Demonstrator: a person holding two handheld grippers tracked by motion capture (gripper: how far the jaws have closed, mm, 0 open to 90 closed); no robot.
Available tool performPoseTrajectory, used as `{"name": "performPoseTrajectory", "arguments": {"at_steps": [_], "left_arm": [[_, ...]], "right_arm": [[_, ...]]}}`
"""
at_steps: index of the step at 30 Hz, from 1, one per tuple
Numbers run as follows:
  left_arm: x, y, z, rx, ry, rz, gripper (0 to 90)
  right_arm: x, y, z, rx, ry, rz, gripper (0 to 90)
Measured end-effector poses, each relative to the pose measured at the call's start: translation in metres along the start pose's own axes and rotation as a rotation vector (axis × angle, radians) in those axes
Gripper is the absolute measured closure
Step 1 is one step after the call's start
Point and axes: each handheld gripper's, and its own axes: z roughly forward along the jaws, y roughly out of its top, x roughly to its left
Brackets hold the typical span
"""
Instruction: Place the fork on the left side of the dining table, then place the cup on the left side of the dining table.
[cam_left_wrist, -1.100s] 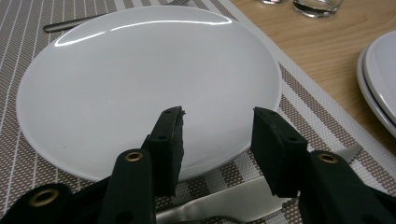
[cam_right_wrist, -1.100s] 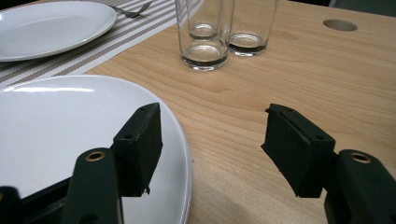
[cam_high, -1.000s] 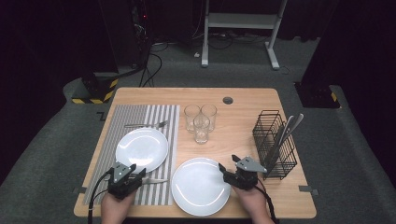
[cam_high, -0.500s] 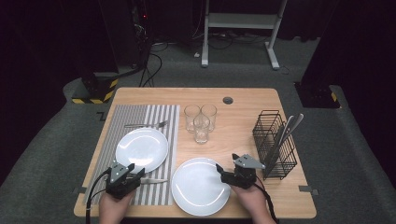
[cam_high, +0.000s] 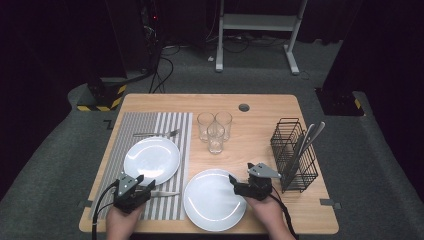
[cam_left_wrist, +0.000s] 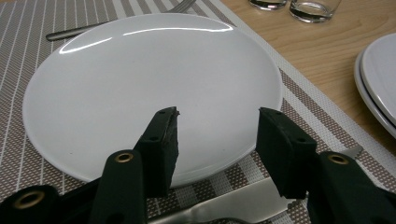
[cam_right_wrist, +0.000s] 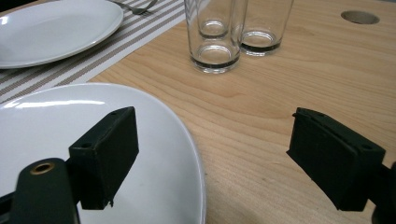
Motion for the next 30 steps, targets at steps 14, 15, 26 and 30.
{"name": "performPoseTrajectory", "arguments": {"at_steps": [14,15,26,30], "left_arm": [[0.002,0.000,0.005,0.009,-0.003,-0.006,46.0],[0.002,0.000,0.005,0.007,-0.001,-0.004,45.6],[0.005,-0.001,0.001,0.002,-0.007,-0.015,44.6],[0.008,-0.001,0.001,0.001,-0.015,-0.027,44.4]], "right_arm": [[0.006,0.014,0.000,-0.012,-0.007,-0.023,14.4],[0.006,0.015,0.001,-0.013,-0.007,-0.023,14.4],[0.011,0.025,0.005,-0.023,-0.004,-0.036,14.4],[0.013,0.029,0.008,-0.026,-0.005,-0.033,14.5]]}}
